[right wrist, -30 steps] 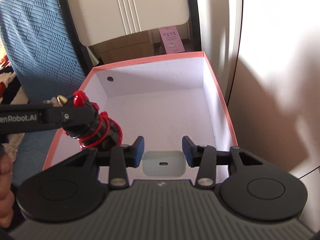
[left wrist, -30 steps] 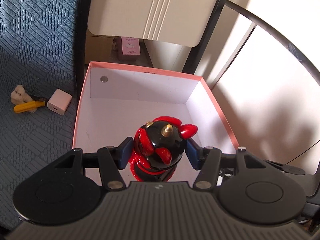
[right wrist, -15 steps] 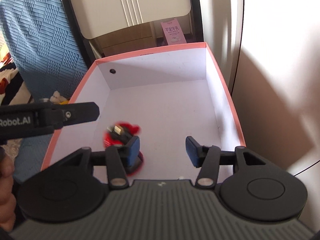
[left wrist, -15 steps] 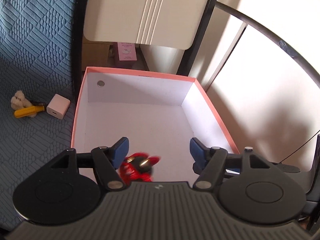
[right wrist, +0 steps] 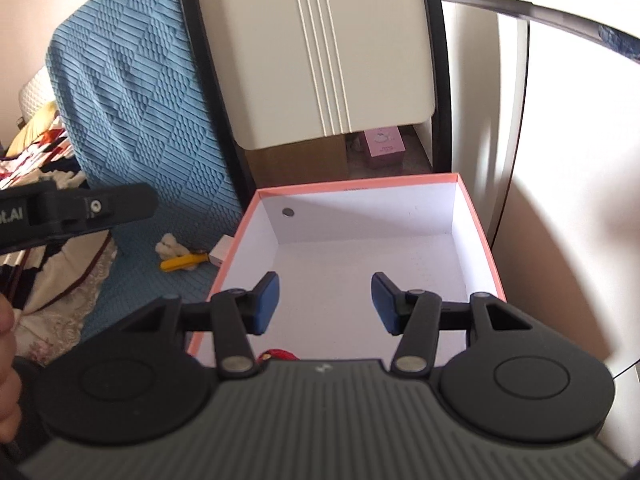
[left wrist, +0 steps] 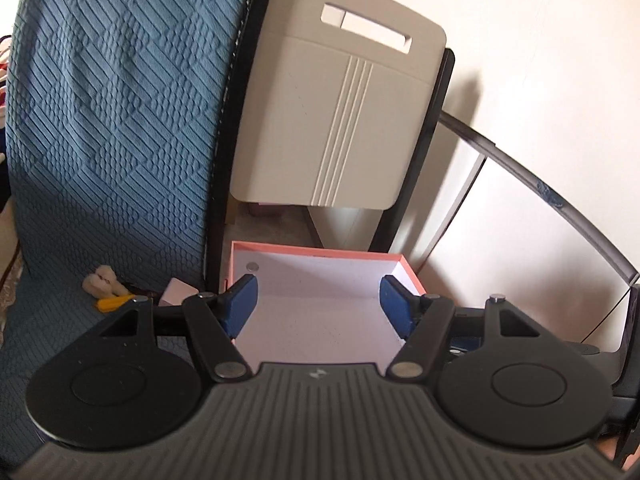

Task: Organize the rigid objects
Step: 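Withdraw the left tool from the box back toward the cushion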

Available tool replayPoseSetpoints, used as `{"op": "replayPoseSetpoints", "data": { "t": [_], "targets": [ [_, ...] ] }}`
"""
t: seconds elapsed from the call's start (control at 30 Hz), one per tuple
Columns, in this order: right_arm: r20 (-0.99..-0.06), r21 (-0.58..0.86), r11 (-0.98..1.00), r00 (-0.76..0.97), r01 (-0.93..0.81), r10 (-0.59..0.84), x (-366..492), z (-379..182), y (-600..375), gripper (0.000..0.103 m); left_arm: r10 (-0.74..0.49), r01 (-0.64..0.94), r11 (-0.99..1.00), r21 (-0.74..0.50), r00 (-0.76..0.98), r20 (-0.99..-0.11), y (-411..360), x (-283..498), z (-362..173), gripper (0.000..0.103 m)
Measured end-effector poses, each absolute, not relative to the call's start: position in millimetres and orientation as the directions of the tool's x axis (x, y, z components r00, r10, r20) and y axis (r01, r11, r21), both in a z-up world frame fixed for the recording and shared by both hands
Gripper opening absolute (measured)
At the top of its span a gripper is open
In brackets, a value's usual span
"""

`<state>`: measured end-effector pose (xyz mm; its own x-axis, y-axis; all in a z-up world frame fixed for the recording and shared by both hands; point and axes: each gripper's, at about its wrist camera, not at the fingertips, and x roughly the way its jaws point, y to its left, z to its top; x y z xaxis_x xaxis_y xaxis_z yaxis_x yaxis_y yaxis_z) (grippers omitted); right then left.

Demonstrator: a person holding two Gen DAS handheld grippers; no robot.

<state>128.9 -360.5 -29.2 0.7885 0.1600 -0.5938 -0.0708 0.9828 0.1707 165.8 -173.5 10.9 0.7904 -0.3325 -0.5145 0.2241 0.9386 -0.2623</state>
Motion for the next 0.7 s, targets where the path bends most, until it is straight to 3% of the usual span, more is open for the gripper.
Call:
{"op": "replayPoseSetpoints", "data": {
  "t": [0.33, 0.7],
  "targets": [
    [-0.526, 0.131, 0.981, 0.829, -0.143, 0.191, 116, 7, -305, 0.054, -0.294, 0.198, 0.947, -0.254, 0.853, -0.432, -110, 133, 49, 0.073],
    [-0.522, 0.102, 0.969, 0.818, -0.223, 0.243, 103, 5, -242, 0.054, -0.228, 0.132, 0.959, -0.249, 0.883, -0.41, -48, 108, 44, 0.073]
  ]
}}
